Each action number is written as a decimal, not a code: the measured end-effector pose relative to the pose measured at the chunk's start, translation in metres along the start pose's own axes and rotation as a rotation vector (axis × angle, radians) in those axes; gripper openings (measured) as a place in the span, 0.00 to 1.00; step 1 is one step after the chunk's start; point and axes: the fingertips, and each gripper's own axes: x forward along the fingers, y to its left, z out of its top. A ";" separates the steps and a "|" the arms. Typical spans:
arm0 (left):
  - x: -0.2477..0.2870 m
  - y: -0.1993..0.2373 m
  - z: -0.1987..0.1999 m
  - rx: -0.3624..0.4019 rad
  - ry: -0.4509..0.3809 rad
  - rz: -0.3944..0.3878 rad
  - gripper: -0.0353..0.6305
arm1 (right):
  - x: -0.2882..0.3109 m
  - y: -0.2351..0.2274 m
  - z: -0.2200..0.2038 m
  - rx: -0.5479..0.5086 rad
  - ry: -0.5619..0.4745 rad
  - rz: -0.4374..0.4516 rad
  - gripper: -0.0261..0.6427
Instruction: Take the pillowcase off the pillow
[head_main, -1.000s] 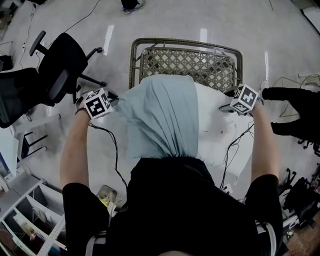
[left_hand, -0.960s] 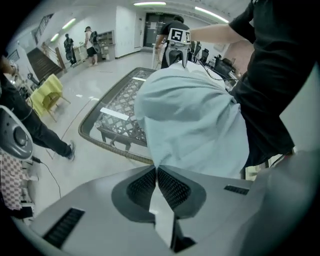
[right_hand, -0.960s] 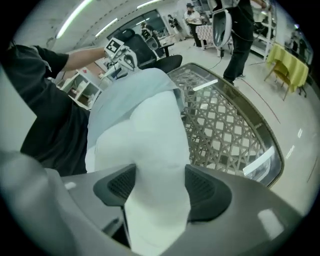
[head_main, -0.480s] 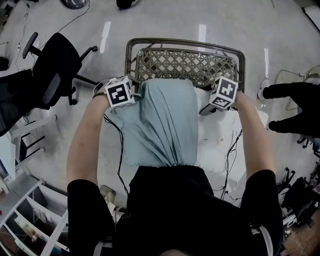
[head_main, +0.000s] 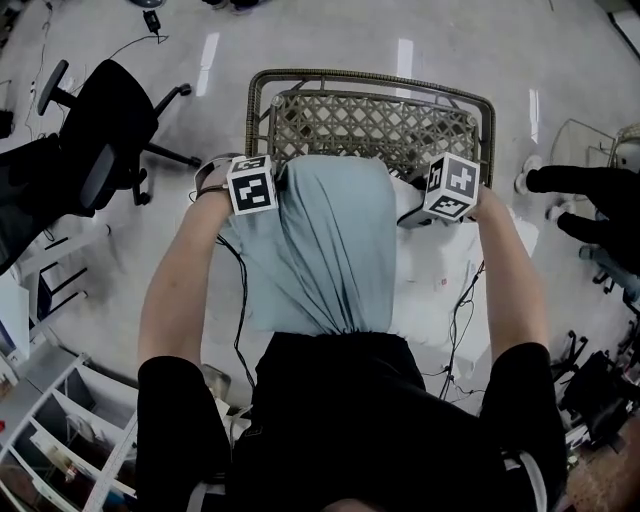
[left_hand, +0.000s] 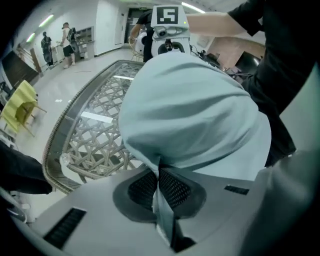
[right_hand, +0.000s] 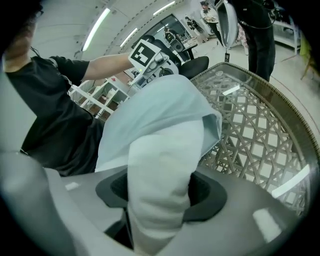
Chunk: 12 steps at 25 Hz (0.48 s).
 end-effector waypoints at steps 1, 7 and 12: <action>-0.007 0.005 -0.004 0.005 0.015 0.018 0.07 | -0.004 -0.001 0.000 0.004 0.001 -0.005 0.45; -0.054 0.029 -0.017 -0.003 -0.009 0.130 0.07 | -0.041 -0.016 0.018 0.014 -0.050 -0.064 0.44; -0.069 0.022 -0.042 -0.024 -0.033 0.153 0.07 | -0.052 -0.021 0.022 0.020 -0.046 -0.068 0.43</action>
